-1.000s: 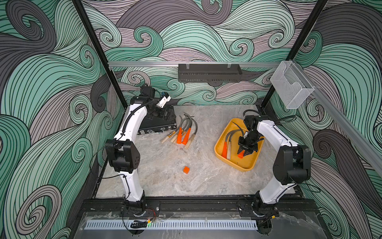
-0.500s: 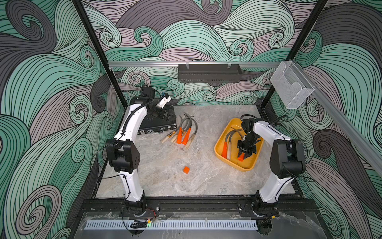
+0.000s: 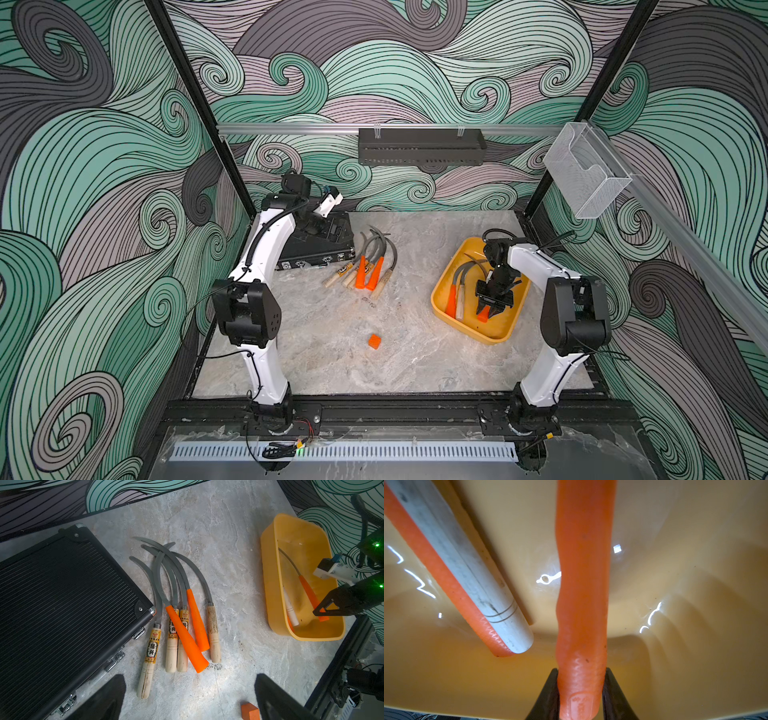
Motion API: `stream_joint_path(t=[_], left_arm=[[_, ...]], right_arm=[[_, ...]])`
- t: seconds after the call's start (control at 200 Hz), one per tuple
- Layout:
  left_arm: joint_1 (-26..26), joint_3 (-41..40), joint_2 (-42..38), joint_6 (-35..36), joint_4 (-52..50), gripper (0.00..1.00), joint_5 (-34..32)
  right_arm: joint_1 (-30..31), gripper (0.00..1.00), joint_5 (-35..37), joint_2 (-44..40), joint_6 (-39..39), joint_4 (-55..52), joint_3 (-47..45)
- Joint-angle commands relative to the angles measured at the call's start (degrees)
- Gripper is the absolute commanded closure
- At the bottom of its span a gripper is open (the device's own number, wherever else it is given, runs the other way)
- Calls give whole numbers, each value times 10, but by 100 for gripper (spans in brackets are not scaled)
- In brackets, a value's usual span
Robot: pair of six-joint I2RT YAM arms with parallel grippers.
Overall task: Put small sickles into storage boxes
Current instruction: Place the sickle in the storage box.
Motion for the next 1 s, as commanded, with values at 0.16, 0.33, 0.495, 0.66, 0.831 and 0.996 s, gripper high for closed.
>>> stream_joint_path(t=[0.16,0.33,0.495,0.66,0.831,0.996], left_arm=[[16,4,10,-2,-9,3,20],[17,-7,3,-1,-7,3,20],[17,-26,-10,5,0,2,18],[17,-29,-13,8,-1,1,15],[17,-28,-11,9,-3,2,15],[20,-25,-9,9,-5,2,17]], right_arm=[[-2,79,17,24,-10,6,-2],[0,73,16,28,-12,8,-7],[0,68,21,37,-16,8,-5],[1,66,22,46,-19,8,-2],[3,59,21,56,-22,9,-1],[5,56,24,55,-23,9,3]])
